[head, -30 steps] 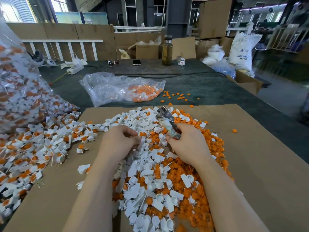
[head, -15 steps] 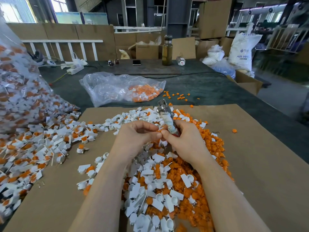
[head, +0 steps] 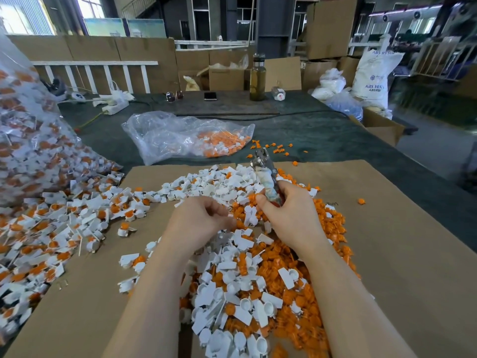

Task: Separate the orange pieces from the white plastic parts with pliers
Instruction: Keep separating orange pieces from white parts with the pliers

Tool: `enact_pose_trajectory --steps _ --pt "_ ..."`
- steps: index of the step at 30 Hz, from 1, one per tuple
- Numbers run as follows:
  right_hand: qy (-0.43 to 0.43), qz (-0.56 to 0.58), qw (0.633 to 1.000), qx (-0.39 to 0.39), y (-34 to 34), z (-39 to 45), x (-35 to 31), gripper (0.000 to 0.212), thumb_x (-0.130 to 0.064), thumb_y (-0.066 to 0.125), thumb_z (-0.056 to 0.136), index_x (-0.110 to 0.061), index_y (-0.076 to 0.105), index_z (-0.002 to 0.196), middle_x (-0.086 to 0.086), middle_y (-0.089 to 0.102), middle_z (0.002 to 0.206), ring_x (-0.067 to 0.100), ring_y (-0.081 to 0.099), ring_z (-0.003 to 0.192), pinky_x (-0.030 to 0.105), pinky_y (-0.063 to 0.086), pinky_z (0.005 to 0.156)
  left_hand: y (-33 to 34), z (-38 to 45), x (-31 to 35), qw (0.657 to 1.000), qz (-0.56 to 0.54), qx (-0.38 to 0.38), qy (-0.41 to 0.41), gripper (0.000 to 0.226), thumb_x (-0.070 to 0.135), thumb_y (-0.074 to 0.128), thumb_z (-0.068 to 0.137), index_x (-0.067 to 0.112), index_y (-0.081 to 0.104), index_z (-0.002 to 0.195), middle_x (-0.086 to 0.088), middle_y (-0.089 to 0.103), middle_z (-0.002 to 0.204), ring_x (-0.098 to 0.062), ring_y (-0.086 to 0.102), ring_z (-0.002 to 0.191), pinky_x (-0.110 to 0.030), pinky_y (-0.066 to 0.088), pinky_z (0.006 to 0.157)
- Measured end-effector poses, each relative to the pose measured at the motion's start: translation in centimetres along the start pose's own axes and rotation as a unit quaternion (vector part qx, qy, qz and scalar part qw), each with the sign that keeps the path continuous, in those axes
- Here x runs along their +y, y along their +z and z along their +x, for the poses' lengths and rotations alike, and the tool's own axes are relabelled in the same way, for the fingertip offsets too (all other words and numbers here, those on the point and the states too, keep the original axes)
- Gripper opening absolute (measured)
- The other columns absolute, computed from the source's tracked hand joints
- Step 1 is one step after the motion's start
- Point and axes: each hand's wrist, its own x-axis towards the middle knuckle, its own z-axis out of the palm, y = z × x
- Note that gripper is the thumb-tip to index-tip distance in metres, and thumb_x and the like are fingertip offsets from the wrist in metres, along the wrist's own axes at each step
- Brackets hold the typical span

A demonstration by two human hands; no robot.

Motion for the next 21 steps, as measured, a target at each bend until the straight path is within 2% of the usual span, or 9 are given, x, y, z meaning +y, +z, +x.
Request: enact_pose_trajectory --steps 3,7,9,11,14,16,18,21 --pt "-0.002 -0.003 1.000 0.001 0.0 0.0 0.0 0.012 -0.034 0.063 0.091 -0.029 0.057 0.082 -0.015 0.056 0.069 0.005 0.054 0.063 0.015 0.034 0.052 0.6 -0.1 0.1 0.996 0.079 -0.002 0.029 0.013 0.032 0.081 0.079 0.033 0.069 0.075 0.015 0.064 0.077 -0.001 0.058 0.073 -0.021 0.043 0.059" --pt "-0.003 -0.006 1.000 -0.003 0.1 0.0 0.0 0.012 -0.034 0.063 0.091 -0.025 0.058 0.085 -0.012 0.056 0.070 0.009 0.054 0.064 0.020 0.037 0.054 0.9 0.1 0.3 0.997 0.072 0.008 0.022 0.017 0.025 0.076 0.086 0.032 0.068 0.074 0.016 0.065 0.077 -0.001 0.059 0.075 -0.020 0.045 0.062" --pt "-0.002 -0.007 1.000 -0.004 0.0 -0.1 0.0 0.012 -0.034 0.063 0.091 -0.025 0.058 0.085 -0.011 0.057 0.070 0.009 0.055 0.064 0.020 0.038 0.054 0.9 0.1 0.3 0.999 0.027 0.031 0.019 0.016 0.023 0.073 0.089 0.030 0.068 0.076 0.014 0.067 0.076 -0.005 0.063 0.073 -0.021 0.048 0.061" --pt "0.001 -0.006 1.000 -0.004 0.1 -0.1 -0.1 0.013 -0.035 0.062 0.091 -0.026 0.058 0.083 -0.011 0.057 0.069 0.008 0.054 0.063 0.018 0.036 0.053 0.8 -0.1 0.4 0.997 -0.047 0.062 0.029 0.013 0.021 0.070 0.091 0.029 0.069 0.080 0.012 0.070 0.073 -0.003 0.065 0.067 -0.016 0.047 0.054" --pt "0.000 -0.001 1.000 -0.001 0.1 -0.1 -0.1 0.015 -0.037 0.062 0.091 -0.027 0.058 0.081 -0.012 0.056 0.067 0.001 0.055 0.064 0.013 0.034 0.050 0.7 -0.3 0.9 0.981 -0.182 0.061 0.024 0.010 0.018 0.067 0.094 0.028 0.069 0.092 0.012 0.074 0.073 0.002 0.068 0.063 -0.010 0.047 0.048" --pt "0.000 -0.003 1.000 -0.002 0.1 -0.2 -0.3 0.016 -0.039 0.061 0.092 -0.029 0.057 0.080 -0.014 0.056 0.068 -0.004 0.055 0.066 0.011 0.033 0.049 0.8 -0.4 1.2 0.972 -0.228 0.053 0.017 0.011 0.018 0.066 0.094 0.028 0.070 0.098 0.011 0.075 0.074 -0.003 0.072 0.068 -0.017 0.056 0.059" --pt "-0.004 -0.007 1.000 -0.001 0.1 -0.2 -0.4 0.015 -0.040 0.061 0.092 -0.028 0.058 0.083 -0.016 0.057 0.070 -0.004 0.055 0.064 0.010 0.034 0.050 1.0 -0.3 1.4 0.965 -0.255 0.059 0.009 0.011 0.018 0.067 0.093 0.027 0.072 0.095 0.008 0.075 0.072 -0.014 0.074 0.074 -0.028 0.060 0.073" --pt "-0.017 -0.008 1.000 0.007 0.2 -0.3 -0.7 0.013 -0.039 0.061 0.092 -0.027 0.058 0.088 -0.017 0.056 0.072 -0.006 0.055 0.068 0.009 0.035 0.050 1.3 -0.4 1.8 0.946 -0.317 0.065 -0.006 0.004 0.014 0.070 0.090 0.018 0.072 0.091 -0.001 0.076 0.071 -0.018 0.075 0.072 -0.030 0.060 0.072"
